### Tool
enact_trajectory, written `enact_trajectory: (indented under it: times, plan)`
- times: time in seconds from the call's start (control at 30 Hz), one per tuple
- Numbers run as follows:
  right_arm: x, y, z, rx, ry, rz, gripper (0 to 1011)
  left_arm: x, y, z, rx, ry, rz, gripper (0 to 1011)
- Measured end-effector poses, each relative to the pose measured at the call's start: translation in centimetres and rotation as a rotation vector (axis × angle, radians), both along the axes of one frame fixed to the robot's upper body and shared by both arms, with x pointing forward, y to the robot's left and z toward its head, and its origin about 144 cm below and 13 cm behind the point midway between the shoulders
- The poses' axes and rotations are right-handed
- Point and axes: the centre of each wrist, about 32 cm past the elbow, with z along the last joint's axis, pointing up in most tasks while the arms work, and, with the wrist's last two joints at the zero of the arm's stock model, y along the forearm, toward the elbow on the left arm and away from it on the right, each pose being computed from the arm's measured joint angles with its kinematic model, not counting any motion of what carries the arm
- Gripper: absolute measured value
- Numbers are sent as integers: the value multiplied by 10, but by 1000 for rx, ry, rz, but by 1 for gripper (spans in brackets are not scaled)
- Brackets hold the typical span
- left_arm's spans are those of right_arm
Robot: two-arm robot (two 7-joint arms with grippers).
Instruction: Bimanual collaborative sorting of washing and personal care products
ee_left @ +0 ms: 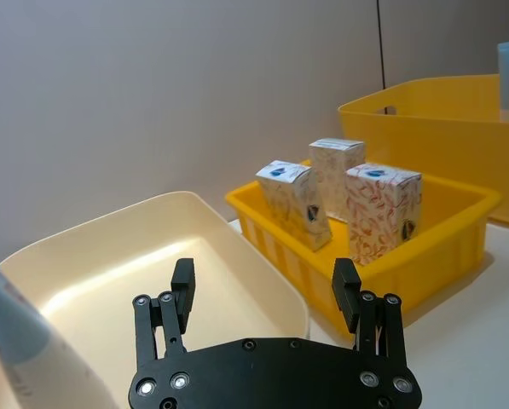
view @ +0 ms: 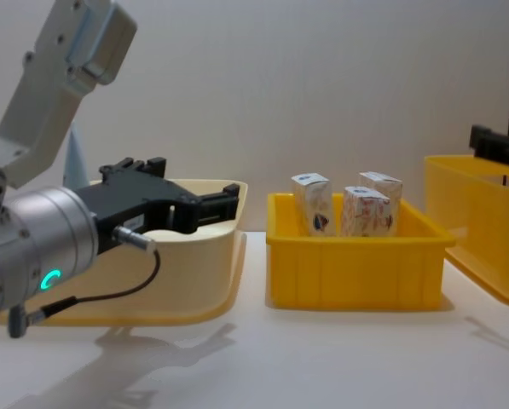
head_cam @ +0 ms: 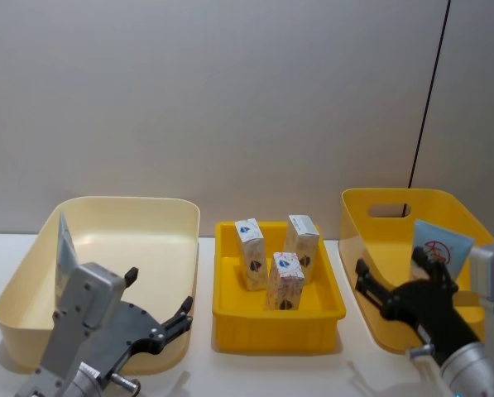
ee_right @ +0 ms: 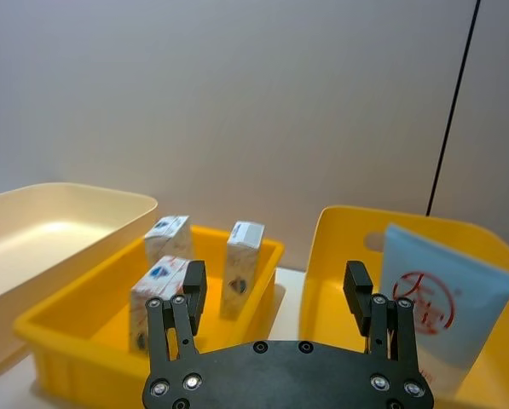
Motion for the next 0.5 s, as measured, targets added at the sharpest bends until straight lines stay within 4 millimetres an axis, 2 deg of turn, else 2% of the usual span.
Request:
enact_trajectory:
  times: [0.5]
  plan:
    - [-37, 15, -23, 22, 55, 62, 1001, -5, 3, -4, 16, -18, 36, 1004]
